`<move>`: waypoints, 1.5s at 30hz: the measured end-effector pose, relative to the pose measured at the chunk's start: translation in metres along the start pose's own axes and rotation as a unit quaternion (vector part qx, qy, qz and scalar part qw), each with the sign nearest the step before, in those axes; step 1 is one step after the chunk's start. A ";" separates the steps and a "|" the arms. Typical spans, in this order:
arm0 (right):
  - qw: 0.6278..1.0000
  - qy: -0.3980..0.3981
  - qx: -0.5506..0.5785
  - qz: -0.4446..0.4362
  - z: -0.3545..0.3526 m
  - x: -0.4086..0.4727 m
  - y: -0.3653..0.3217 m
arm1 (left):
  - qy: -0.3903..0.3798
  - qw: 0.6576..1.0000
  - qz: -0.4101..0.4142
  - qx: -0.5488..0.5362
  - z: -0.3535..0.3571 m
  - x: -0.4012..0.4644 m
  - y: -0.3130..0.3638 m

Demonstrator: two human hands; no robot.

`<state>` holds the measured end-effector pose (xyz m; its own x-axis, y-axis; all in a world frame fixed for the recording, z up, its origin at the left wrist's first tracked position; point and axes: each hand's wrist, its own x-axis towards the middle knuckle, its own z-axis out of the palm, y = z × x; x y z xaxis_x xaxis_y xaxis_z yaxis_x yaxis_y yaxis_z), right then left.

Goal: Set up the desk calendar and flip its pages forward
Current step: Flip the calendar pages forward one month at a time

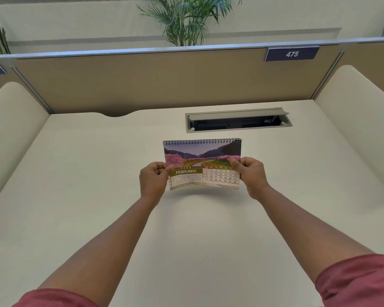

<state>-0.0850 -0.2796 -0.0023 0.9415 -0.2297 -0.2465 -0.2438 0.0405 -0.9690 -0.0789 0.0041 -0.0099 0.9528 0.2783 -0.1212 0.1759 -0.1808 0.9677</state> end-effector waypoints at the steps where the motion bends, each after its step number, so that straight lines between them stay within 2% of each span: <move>1: 1.000 -0.002 0.003 0.000 0.000 -0.001 0.000 | -0.003 1.000 0.004 0.001 0.000 -0.001 0.000; 6: 0.999 0.003 0.042 0.032 0.001 -0.006 -0.008 | 0.014 1.000 0.003 -0.013 0.004 -0.006 0.006; 9: 0.989 -0.024 0.124 0.072 -0.001 -0.009 -0.018 | 0.026 0.984 -0.081 -0.156 0.002 0.001 0.013; 11: 0.979 -0.070 0.178 0.077 -0.001 -0.009 -0.027 | -0.009 0.960 -0.122 -0.253 -0.002 0.008 0.019; 12: 0.974 -0.092 0.197 0.071 -0.001 -0.008 -0.031 | -0.032 0.955 -0.125 -0.268 -0.005 0.011 0.021; 14: 0.961 -0.125 0.240 0.055 0.002 -0.006 -0.039 | -0.076 0.963 -0.098 -0.240 -0.009 0.017 0.025; 18: 0.943 -0.138 0.301 0.038 0.004 0.000 -0.054 | -0.113 0.990 0.006 -0.083 -0.009 0.024 0.039; 21: 0.942 -0.122 0.310 0.042 0.004 0.008 -0.061 | -0.044 0.996 0.053 -0.056 0.003 0.031 0.056; 23: 0.955 -0.109 0.276 0.024 0.005 0.014 -0.064 | 0.004 0.997 0.078 -0.019 0.008 0.038 0.061; 28: 0.996 -0.005 0.081 -0.030 0.014 0.016 -0.070 | 0.035 0.998 0.050 -0.007 0.015 0.052 0.064; 31: 0.995 0.075 -0.015 -0.065 0.019 0.018 -0.060 | 0.053 0.997 0.047 0.005 0.017 0.052 0.066; 34: 0.988 0.143 -0.040 -0.030 0.018 0.025 -0.040 | 0.046 0.996 0.064 0.038 0.020 0.049 0.065; 36: 0.986 0.143 -0.064 0.048 0.016 0.032 -0.024 | 0.047 0.995 0.068 0.061 0.022 0.045 0.065; 39: 0.965 0.091 -0.188 0.158 0.010 0.036 0.000 | 0.026 0.997 0.044 0.062 0.020 0.044 0.061; 42: 0.945 0.036 -0.296 0.135 0.008 0.029 0.007 | 0.006 0.998 0.031 0.059 0.017 0.045 0.057; 45: 0.928 0.034 -0.359 0.095 0.008 0.025 0.007 | -0.010 0.997 0.043 0.066 0.016 0.040 0.052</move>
<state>-0.0613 -0.2774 -0.0154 0.8547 -0.3465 -0.3866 -0.5191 -0.5655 -0.6409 -0.0274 -0.0088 0.0323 0.9700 0.2387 -0.0450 0.1238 -0.3264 0.9371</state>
